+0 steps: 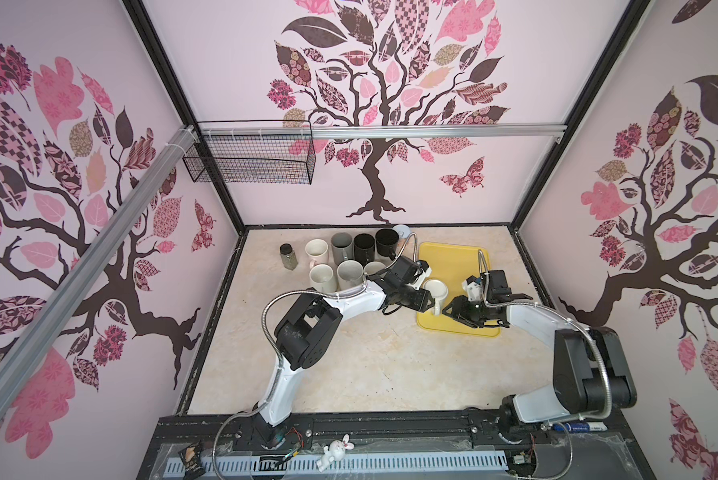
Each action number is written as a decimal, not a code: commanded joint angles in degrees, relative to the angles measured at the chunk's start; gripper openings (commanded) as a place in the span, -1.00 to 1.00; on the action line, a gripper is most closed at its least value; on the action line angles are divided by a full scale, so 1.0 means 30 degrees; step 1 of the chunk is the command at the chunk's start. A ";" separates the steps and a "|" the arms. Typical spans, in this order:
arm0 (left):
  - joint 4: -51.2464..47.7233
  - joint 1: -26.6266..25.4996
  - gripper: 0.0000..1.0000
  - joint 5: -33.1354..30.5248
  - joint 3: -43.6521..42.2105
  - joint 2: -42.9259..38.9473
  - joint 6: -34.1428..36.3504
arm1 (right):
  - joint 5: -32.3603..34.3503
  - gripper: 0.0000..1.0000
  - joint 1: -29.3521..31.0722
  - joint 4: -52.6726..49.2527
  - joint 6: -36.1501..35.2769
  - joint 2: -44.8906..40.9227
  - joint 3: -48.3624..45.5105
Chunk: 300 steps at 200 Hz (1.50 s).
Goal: Turn the mug right side up
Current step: 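Grasp the white mug's handle with right gripper while left gripper approaches, then lift the white mug off the tray with right gripper toward left gripper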
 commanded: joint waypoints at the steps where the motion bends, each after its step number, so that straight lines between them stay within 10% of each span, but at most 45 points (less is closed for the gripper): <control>1: -0.0375 -0.0013 -0.13 -0.1559 -0.0314 -0.1652 0.0355 | 0.3550 0.04 0.1154 -0.1090 -0.0510 -0.1991 0.0629; 54: 0.1282 -0.0010 -0.09 -0.4451 -0.5232 -0.6054 -0.0010 | 0.8452 0.14 0.5085 -0.2097 0.0097 -0.1428 0.2407; 164: 0.1524 0.0122 -0.05 -0.5150 -0.8204 -0.9072 0.0216 | 1.0454 0.09 0.6441 -0.3189 -0.0549 0.3185 0.4942; 259: 0.0851 0.0226 -0.03 -0.5143 -0.8424 -0.9633 0.0487 | 1.1270 -1.00 0.6444 -0.3709 -0.1513 0.3503 0.5773; 300: 0.1284 0.0268 -0.02 -0.5537 -0.8853 -1.0652 -0.0090 | 1.1691 -1.00 0.6441 -0.2269 -0.1871 0.0734 0.4842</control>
